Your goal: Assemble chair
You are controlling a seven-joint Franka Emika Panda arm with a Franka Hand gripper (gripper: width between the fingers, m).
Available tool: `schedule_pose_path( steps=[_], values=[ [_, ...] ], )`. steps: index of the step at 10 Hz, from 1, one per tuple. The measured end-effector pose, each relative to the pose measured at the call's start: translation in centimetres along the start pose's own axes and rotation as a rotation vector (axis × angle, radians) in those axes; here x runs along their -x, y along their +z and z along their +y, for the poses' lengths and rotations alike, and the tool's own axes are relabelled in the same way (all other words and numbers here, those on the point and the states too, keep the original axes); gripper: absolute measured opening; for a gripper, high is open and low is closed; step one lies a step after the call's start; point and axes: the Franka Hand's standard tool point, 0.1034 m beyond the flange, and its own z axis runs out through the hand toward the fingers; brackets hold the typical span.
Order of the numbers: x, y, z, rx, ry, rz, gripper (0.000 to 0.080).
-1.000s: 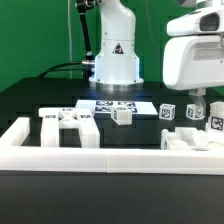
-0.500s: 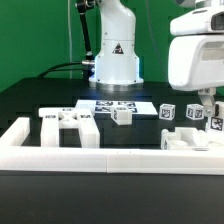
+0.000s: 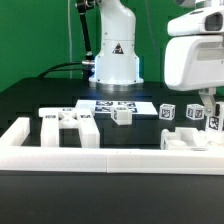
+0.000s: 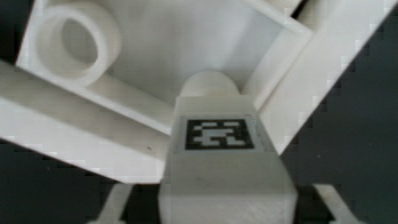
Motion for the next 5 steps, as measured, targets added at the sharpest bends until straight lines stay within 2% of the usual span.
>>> schedule_pose_path(
  steps=[3,5],
  values=[
    [0.06,0.15,0.03,-0.014,0.337,0.002,0.029],
    [0.05,0.21,0.08,-0.008,0.527,0.015,0.029]
  ],
)
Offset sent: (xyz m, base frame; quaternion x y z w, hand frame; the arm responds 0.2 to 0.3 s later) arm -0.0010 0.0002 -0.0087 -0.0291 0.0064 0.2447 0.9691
